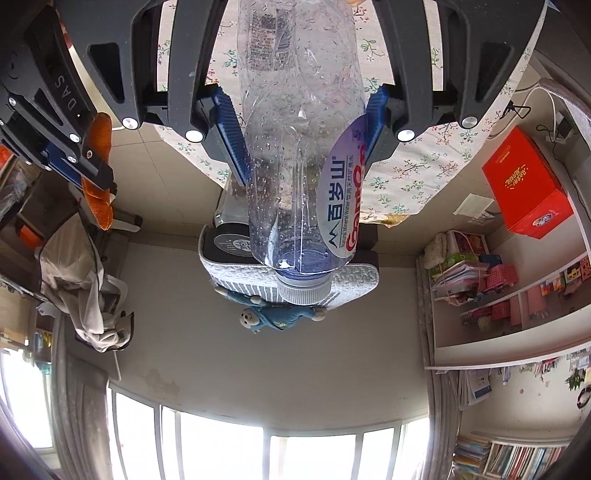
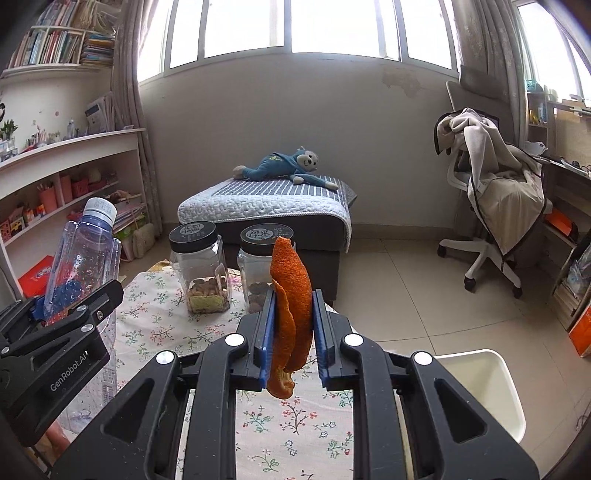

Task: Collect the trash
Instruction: 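Lift the water bottle and orange peel and carry them toward the bin, then open the right tool over the bin to drop the orange peel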

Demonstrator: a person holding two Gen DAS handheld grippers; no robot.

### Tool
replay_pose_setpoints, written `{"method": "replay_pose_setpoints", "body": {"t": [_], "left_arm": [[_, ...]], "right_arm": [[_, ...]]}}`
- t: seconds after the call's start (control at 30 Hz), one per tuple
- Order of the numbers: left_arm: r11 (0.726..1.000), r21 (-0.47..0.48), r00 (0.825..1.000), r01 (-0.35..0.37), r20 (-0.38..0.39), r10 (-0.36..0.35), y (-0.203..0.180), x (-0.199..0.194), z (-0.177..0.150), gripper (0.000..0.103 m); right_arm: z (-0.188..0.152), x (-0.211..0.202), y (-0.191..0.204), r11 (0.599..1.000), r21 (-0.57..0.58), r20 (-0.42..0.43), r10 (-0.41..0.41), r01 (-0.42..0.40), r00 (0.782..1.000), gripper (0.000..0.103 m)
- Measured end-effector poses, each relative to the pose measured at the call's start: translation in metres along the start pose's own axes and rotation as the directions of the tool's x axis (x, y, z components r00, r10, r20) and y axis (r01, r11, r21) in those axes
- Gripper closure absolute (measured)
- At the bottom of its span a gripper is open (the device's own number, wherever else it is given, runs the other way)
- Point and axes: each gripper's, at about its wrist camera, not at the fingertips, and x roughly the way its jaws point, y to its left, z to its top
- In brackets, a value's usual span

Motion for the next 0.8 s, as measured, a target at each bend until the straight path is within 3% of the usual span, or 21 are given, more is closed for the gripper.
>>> {"method": "replay_pose_setpoints", "body": {"t": [0.4,0.63,0.67,0.73,0.8], "left_arm": [[0.998,0.03,0.998,0.057,-0.025,-0.056,-0.041,0.002,-0.015,0.048],[0.994,0.062,0.994,0.095,-0.06,-0.091,-0.068,0.009,-0.028,0.048],[0.992,0.067,0.993,0.103,-0.066,-0.098,-0.073,0.01,-0.029,0.048],[0.989,0.077,0.99,0.123,-0.078,-0.117,-0.085,0.012,-0.031,0.048],[0.986,0.078,0.986,0.146,-0.093,-0.139,-0.098,0.016,-0.033,0.048]], "right_arm": [[-0.002,-0.012,-0.062,0.992,0.051,0.0,-0.116,0.116,0.993,0.085],[-0.011,-0.004,-0.127,0.962,0.142,-0.083,-0.222,0.232,0.972,0.082],[-0.011,-0.003,-0.136,0.956,0.155,-0.094,-0.237,0.249,0.967,0.078],[-0.012,-0.006,-0.151,0.936,0.181,-0.098,-0.288,0.302,0.953,0.037],[-0.012,-0.012,-0.166,0.918,0.208,-0.09,-0.326,0.338,0.941,0.033]]}}
